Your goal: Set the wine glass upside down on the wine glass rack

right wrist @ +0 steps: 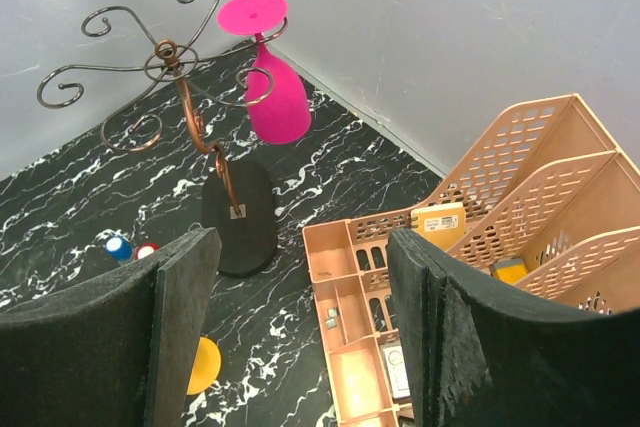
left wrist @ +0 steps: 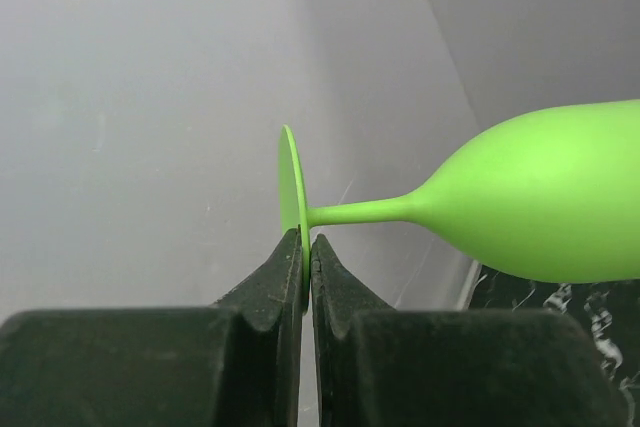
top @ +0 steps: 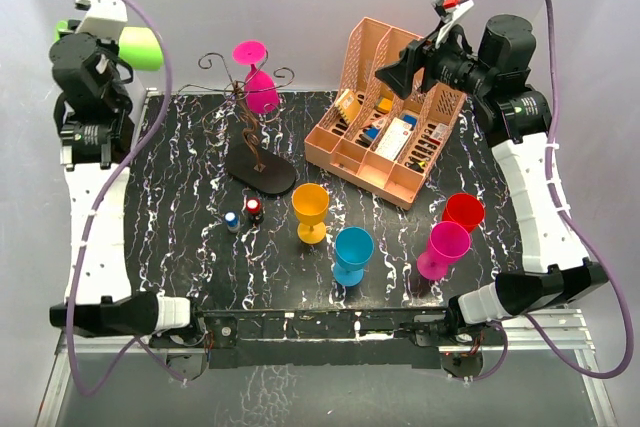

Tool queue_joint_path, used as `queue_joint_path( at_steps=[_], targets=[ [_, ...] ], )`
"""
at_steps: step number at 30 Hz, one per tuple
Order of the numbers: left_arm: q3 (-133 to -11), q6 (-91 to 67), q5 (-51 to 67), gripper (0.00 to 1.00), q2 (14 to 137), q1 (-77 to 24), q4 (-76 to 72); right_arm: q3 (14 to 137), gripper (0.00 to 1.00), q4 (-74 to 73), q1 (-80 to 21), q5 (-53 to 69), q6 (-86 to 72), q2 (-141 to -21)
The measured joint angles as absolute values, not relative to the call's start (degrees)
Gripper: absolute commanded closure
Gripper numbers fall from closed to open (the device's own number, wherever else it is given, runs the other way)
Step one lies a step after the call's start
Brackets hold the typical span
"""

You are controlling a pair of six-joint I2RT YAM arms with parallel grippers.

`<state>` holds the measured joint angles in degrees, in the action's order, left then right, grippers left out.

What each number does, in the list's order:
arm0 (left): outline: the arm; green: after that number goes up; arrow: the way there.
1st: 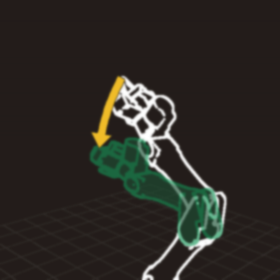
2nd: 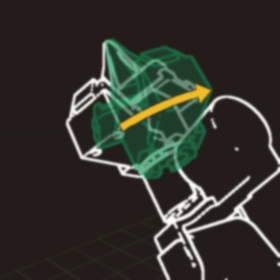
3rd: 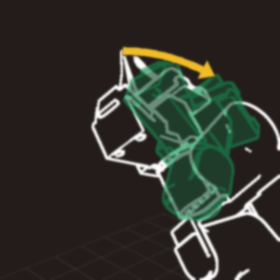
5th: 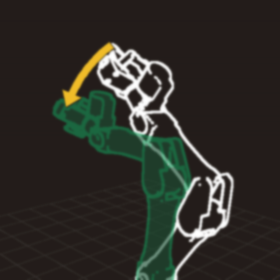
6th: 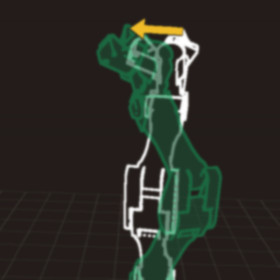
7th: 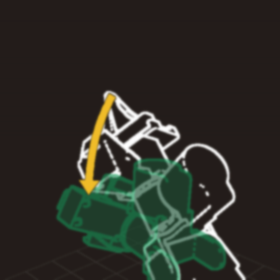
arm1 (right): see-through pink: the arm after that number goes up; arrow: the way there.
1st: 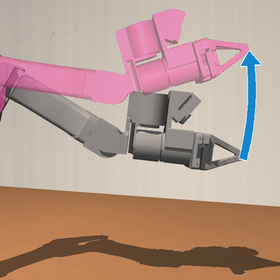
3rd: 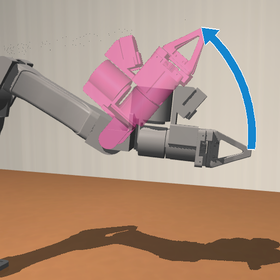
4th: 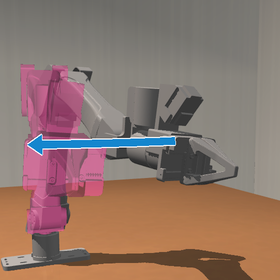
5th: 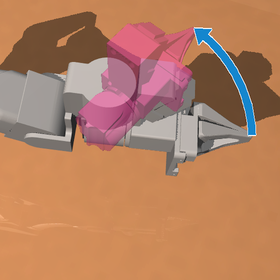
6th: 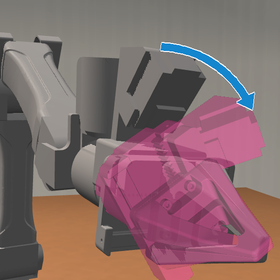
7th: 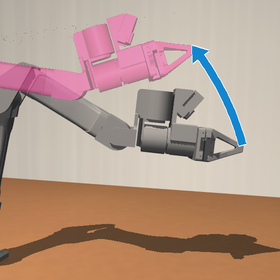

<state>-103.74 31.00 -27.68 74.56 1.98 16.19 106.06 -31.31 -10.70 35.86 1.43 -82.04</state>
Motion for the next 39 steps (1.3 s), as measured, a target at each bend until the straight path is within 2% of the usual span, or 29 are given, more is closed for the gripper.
queue_joint_path(
  at_steps=[7,15,26,39],
  targets=[
    [-94.02,43.57,-30.89,1.0,78.56,2.0,11.33,105.43,0.26,-32.27,-10.7,35.97,4.19,-82.13],
    [-82.74,57.34,-25.45,1.0,78.65,-1.37,5.61,101.16,0.26,-34.24,-10.7,35.46,7.31,-82.11],
    [-87.79,64.64,-13.28,1.0,80.99,-5.98,8.21,100.38,0.26,-34.61,-10.7,34.68,8.95,-81.93],
    [-88.03,73.93,-11.35,1.0,86.48,-10.0,7.42,99.5,0.25,-34.68,-10.7,34.44,9.13,-81.56]
  ],
)
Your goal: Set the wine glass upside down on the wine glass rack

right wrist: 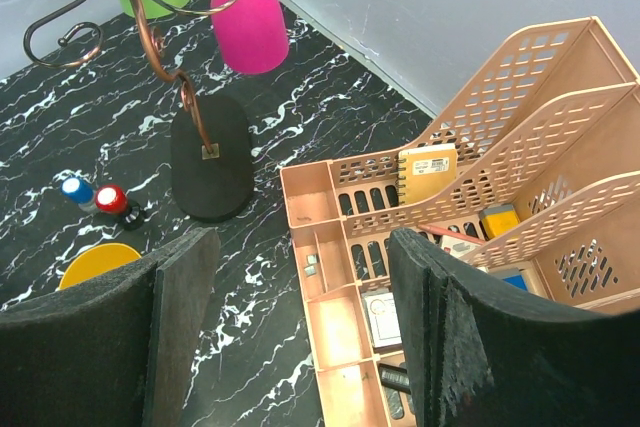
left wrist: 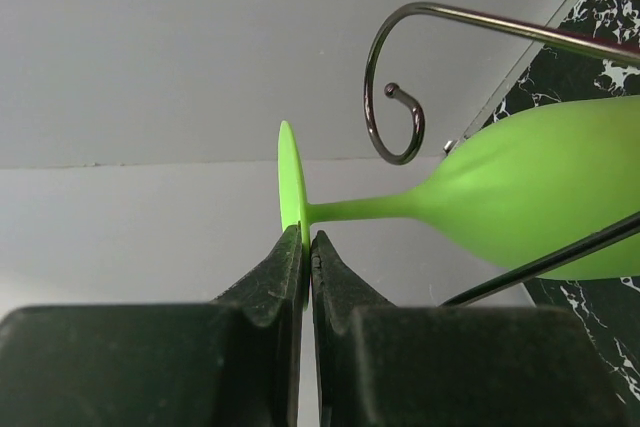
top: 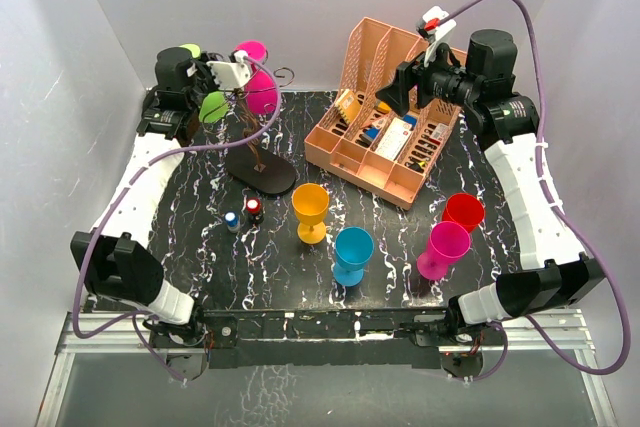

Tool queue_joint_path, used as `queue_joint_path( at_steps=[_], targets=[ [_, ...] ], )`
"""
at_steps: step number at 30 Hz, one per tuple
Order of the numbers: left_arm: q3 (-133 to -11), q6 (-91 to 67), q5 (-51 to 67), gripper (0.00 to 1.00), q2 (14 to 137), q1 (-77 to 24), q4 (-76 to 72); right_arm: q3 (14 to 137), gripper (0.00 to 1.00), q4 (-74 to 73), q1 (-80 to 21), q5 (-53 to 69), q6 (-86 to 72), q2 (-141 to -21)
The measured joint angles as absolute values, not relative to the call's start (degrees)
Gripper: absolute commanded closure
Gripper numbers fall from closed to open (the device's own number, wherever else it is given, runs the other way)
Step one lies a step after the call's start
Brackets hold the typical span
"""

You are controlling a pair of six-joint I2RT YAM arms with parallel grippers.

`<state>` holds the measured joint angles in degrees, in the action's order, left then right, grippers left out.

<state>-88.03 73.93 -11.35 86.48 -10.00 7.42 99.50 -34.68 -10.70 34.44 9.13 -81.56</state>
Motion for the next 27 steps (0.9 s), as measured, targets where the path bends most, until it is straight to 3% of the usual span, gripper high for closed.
queue_joint_path(
  at_steps=[27],
  targets=[
    [-92.82,74.54,-6.79,1.0,88.23,-10.9,12.49,98.45,0.25,-34.52,-10.7,34.24,9.13,-81.41]
  ],
)
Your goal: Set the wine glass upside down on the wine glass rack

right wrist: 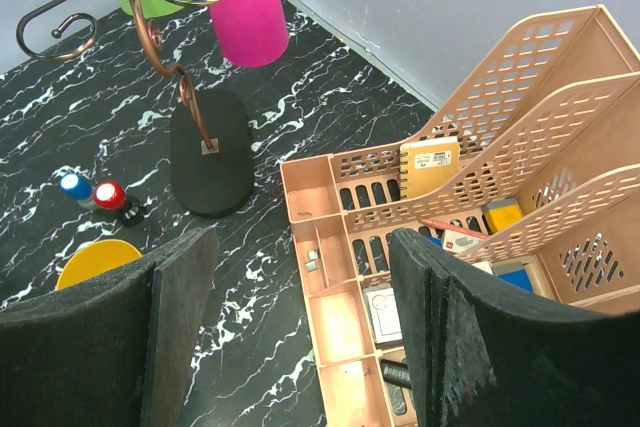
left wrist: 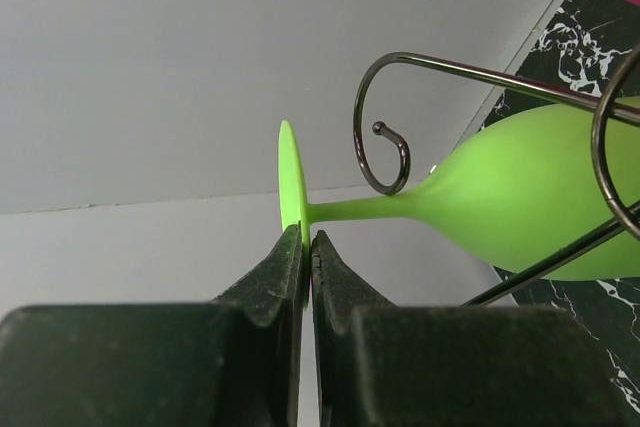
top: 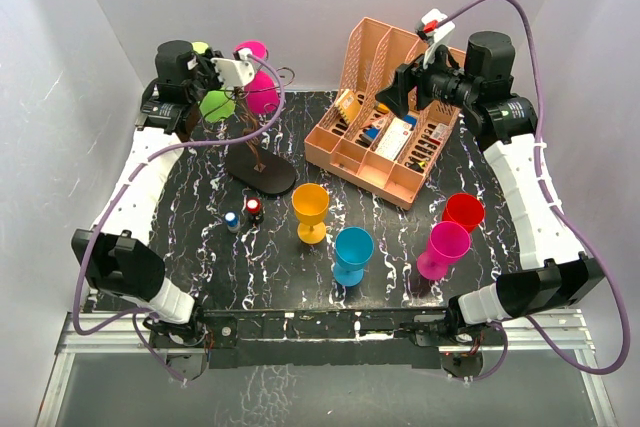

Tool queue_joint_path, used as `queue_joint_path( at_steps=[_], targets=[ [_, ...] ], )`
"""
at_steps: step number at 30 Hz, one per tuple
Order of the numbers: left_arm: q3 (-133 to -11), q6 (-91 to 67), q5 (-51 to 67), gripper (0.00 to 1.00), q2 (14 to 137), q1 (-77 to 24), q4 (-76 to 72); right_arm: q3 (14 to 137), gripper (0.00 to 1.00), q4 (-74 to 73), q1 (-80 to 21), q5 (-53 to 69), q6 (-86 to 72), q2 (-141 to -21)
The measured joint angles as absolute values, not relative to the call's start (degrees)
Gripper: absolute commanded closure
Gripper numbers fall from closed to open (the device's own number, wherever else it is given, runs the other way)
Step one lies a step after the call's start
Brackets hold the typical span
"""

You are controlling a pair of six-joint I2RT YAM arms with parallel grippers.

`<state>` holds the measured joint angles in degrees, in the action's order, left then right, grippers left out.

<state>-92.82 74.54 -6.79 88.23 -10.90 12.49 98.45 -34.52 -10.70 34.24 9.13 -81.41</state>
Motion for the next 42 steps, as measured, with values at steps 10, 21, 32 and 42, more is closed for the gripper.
queue_joint_path(
  at_steps=[10,21,32,42],
  targets=[
    [-93.45,74.43,-5.5,1.0,88.84,-11.49,14.39,98.43,0.25,-34.5,-10.7,34.2,9.13,-81.41],
    [-94.89,74.32,-4.32,1.0,88.97,-12.14,15.44,98.43,0.24,-34.52,-10.7,34.04,9.13,-81.41],
    [-95.61,74.39,-3.55,1.0,91.64,-12.91,15.42,98.41,0.24,-34.5,-10.7,34.02,9.13,-81.41],
    [-95.68,75.05,-3.66,1.0,91.64,-13.37,15.51,97.62,0.24,-34.48,-10.7,33.98,9.15,-81.41]
  ],
)
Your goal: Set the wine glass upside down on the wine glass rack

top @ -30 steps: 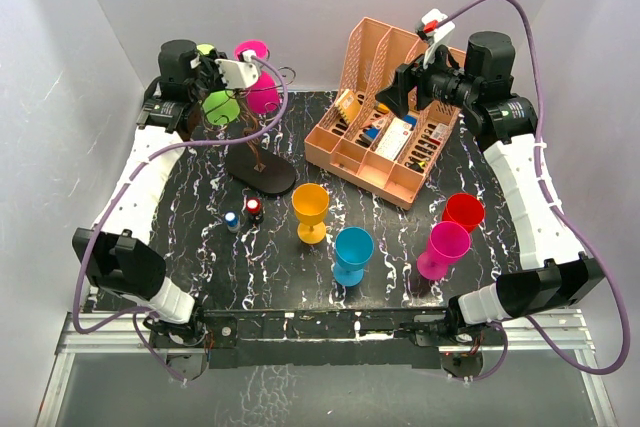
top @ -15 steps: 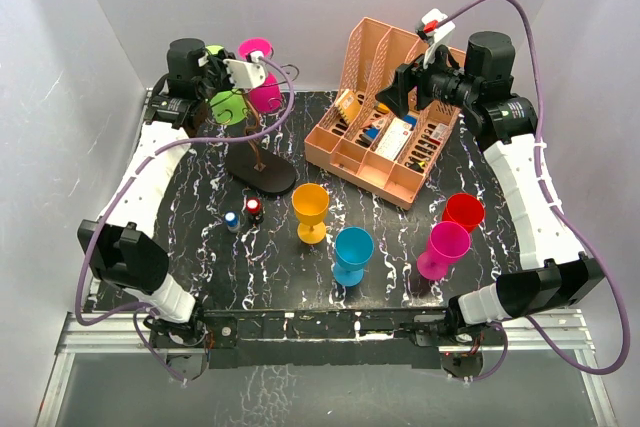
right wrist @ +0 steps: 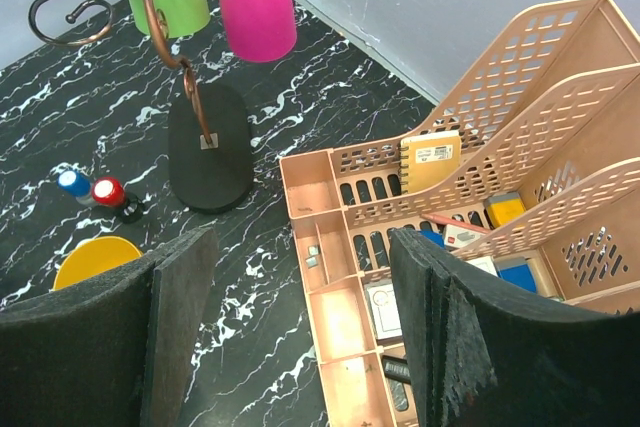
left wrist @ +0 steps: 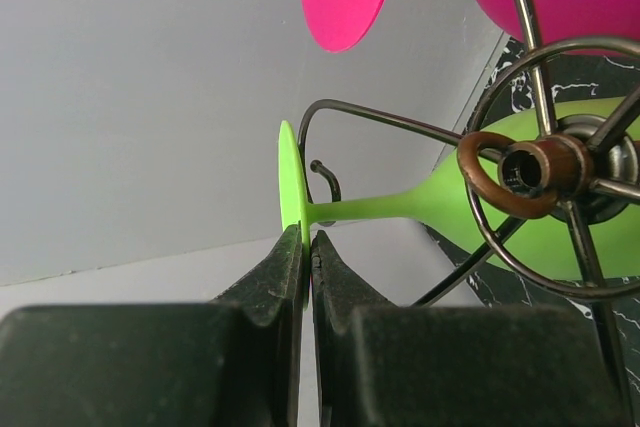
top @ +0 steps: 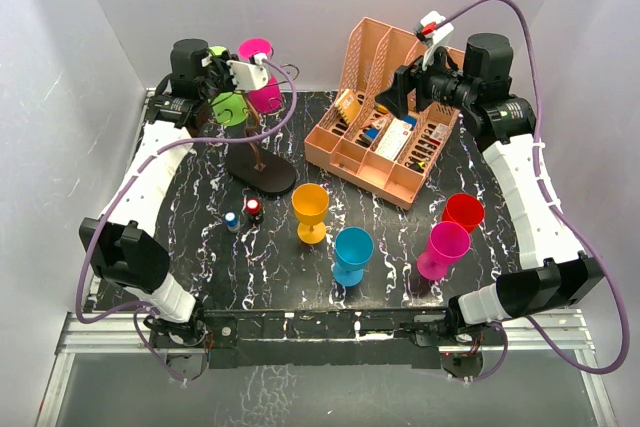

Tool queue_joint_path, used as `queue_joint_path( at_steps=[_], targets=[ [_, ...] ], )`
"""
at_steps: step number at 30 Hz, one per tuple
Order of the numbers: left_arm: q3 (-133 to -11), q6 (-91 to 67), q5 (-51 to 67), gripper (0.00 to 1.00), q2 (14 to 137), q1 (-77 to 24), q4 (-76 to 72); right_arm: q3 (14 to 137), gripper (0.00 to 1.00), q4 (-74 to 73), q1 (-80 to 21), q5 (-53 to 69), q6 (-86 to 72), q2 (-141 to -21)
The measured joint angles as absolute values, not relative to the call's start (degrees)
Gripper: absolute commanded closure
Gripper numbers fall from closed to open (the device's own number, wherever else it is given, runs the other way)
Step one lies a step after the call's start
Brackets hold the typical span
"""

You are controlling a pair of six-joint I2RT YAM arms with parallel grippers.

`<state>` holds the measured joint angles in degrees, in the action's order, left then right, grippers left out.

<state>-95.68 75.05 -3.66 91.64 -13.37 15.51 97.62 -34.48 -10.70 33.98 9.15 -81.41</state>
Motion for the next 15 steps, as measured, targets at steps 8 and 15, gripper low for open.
queue_joint_path(
  at_steps=[8,15],
  targets=[
    [-95.66,79.26,-5.26,1.0,91.64,-14.13,15.64,97.6,0.24,-34.28,-10.7,33.98,9.15,-81.41],
    [-95.94,82.46,-5.56,1.0,91.64,-14.66,17.12,97.47,0.23,-34.02,-10.7,33.98,9.15,-81.38]
  ],
)
